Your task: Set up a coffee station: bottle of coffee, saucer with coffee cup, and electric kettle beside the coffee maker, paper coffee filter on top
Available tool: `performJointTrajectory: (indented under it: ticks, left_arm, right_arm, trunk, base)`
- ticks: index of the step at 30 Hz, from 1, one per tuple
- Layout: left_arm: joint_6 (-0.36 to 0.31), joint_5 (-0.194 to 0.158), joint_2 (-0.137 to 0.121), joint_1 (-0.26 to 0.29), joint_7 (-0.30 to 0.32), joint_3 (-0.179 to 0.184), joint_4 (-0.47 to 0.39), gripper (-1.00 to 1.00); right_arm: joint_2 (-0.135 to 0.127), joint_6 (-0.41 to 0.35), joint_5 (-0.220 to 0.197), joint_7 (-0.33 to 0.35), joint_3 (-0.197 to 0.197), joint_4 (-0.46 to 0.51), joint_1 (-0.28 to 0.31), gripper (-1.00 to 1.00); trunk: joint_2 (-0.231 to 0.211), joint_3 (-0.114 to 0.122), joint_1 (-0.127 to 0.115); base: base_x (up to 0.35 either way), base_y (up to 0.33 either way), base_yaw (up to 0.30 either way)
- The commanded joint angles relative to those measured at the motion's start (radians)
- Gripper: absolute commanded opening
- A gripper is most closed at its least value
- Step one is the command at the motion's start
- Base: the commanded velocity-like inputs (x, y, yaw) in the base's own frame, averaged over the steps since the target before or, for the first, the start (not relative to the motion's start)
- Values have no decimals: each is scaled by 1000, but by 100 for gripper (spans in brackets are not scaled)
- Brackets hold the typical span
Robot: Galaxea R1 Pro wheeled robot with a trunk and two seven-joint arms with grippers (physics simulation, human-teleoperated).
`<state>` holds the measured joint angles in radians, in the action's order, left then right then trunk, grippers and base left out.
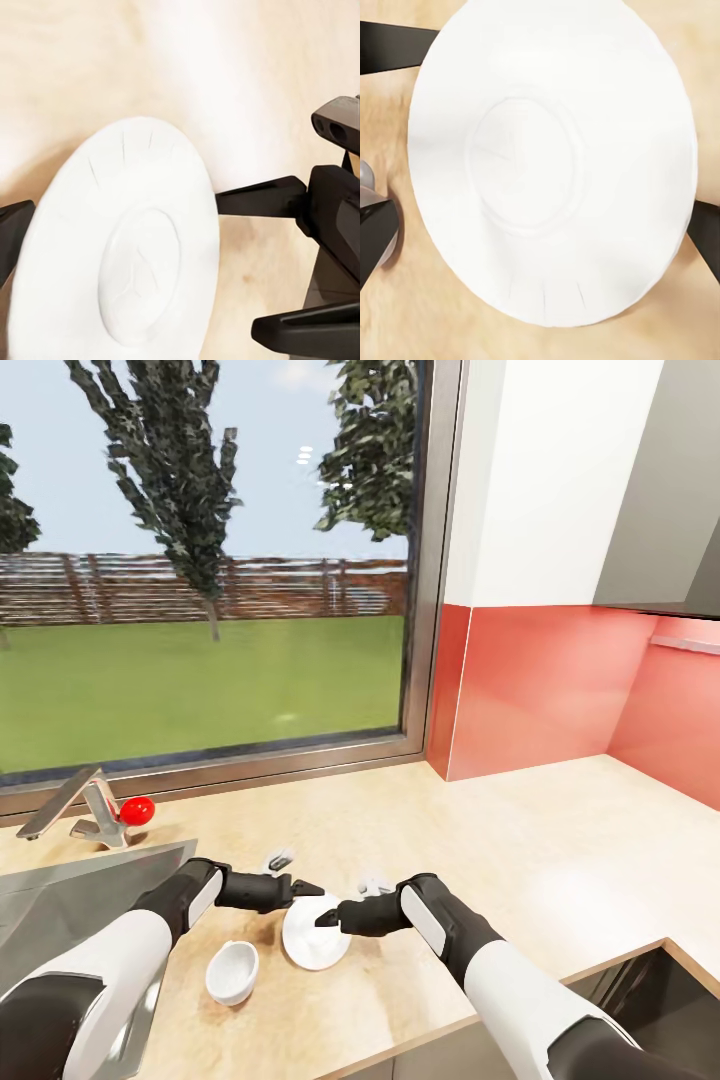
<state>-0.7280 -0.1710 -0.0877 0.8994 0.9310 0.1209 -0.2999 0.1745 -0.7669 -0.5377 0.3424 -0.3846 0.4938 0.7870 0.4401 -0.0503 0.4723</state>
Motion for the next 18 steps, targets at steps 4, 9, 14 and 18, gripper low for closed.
performJointTrajectory:
  ticks: [4,9,14,18]
  left_arm:
    - [-7,-10,-1,1,16,10,-1,100]
    - [-7,-9,-1,1,27,11,0,100]
    - [-7,-8,-1,1,29,12,-1,-100]
    - [-7,-8,-1,1,29,11,-1,-100]
  right_arm:
    - [0,-5,13,1,-3,-1,0,100]
    - [0,-5,13,1,-3,-1,0,100]
    - [0,-5,13,1,-3,-1,0,100]
    - [0,-6,13,1,-3,-1,0,100]
  trunk:
    - [2,-3,1]
    - [2,-3,1]
    - [2,-3,1]
    - [2,-3,1]
  base:
    - [0,0,0]
    - [0,0,0]
    - [0,0,0]
    - [0,0,0]
